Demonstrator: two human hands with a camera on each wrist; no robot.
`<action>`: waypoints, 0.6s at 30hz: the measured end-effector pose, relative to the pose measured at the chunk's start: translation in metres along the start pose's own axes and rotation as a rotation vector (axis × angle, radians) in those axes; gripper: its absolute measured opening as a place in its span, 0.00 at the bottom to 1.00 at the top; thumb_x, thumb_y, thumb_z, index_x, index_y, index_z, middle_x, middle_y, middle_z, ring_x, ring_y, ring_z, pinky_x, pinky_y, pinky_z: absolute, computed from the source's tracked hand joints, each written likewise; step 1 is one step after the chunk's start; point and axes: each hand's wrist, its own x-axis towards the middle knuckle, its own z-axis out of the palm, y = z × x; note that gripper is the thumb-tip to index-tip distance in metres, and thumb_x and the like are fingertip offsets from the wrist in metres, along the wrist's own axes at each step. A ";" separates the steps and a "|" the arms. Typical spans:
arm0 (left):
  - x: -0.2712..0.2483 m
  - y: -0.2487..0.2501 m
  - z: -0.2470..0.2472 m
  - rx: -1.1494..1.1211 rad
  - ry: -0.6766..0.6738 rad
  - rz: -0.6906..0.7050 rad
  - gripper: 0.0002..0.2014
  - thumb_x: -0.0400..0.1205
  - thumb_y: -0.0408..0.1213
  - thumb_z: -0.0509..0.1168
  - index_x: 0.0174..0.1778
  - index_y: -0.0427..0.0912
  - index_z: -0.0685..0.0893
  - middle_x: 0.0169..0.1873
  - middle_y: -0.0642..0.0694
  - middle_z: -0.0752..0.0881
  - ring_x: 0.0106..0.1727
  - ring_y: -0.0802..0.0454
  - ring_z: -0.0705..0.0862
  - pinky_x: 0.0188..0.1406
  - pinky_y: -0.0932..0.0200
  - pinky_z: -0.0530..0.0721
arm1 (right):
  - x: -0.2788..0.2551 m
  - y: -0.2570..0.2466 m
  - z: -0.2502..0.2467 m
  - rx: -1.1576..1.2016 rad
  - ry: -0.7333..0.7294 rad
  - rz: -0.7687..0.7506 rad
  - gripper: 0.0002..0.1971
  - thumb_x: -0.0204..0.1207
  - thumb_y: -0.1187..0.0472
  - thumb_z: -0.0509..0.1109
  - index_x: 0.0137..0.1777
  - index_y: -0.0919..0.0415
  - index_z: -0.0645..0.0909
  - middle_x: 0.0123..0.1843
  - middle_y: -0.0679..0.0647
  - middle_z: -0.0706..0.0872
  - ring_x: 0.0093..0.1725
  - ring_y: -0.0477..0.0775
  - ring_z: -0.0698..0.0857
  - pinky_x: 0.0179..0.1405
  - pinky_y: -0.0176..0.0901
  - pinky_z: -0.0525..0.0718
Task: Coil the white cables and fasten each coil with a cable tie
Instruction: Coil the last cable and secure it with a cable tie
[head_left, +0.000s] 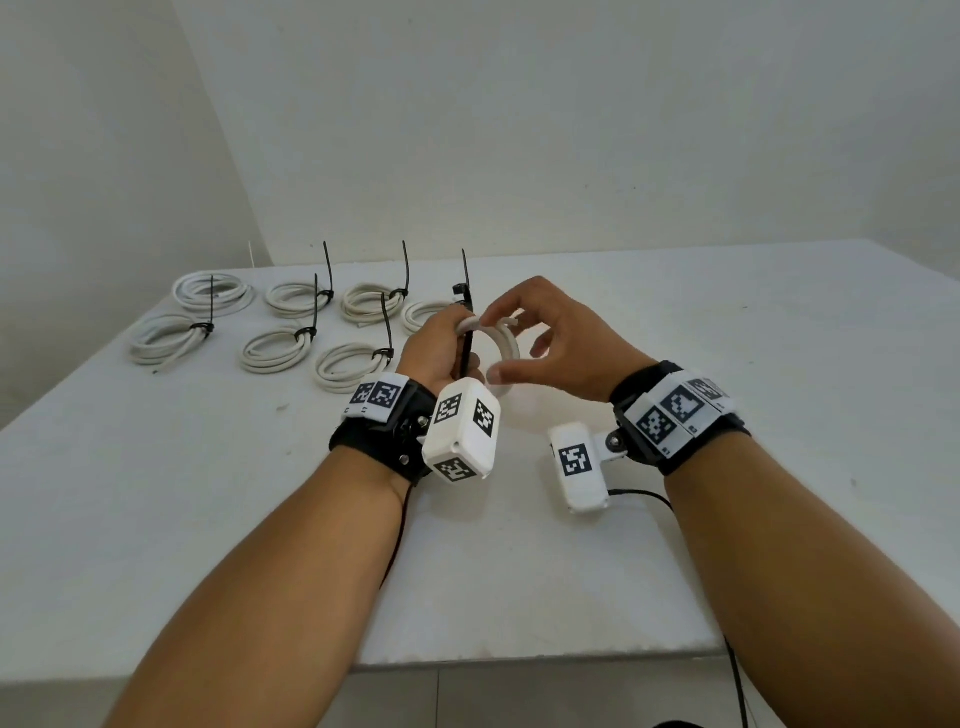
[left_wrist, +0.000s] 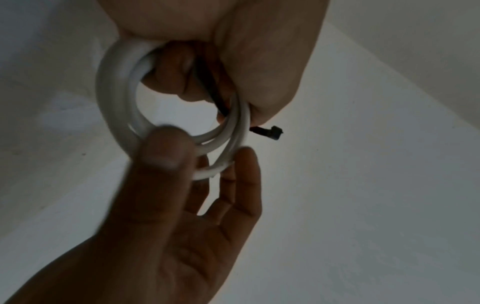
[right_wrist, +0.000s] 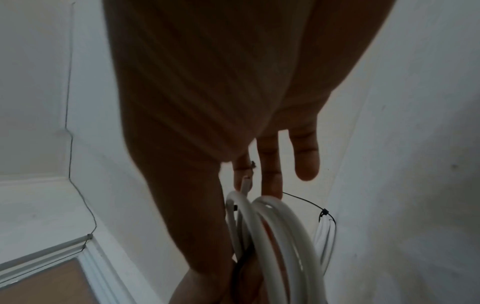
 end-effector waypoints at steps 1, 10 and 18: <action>-0.001 0.001 -0.001 0.007 0.018 0.002 0.09 0.78 0.38 0.62 0.32 0.41 0.75 0.17 0.46 0.68 0.20 0.50 0.68 0.19 0.63 0.68 | -0.001 0.000 0.000 -0.020 -0.037 -0.029 0.24 0.65 0.54 0.85 0.59 0.43 0.81 0.64 0.46 0.76 0.59 0.35 0.78 0.49 0.23 0.77; -0.007 -0.004 0.008 0.002 0.074 0.018 0.06 0.79 0.35 0.61 0.37 0.40 0.78 0.23 0.43 0.70 0.23 0.49 0.71 0.18 0.64 0.73 | 0.002 0.002 0.010 -0.085 -0.016 -0.146 0.17 0.64 0.54 0.85 0.51 0.41 0.87 0.64 0.45 0.74 0.68 0.50 0.75 0.69 0.56 0.78; -0.001 -0.010 0.009 -0.062 0.082 0.037 0.05 0.76 0.33 0.62 0.35 0.40 0.74 0.21 0.48 0.64 0.19 0.53 0.60 0.21 0.61 0.59 | 0.008 0.004 0.010 -0.069 0.247 -0.274 0.03 0.76 0.61 0.76 0.45 0.58 0.85 0.58 0.47 0.82 0.56 0.41 0.82 0.54 0.27 0.75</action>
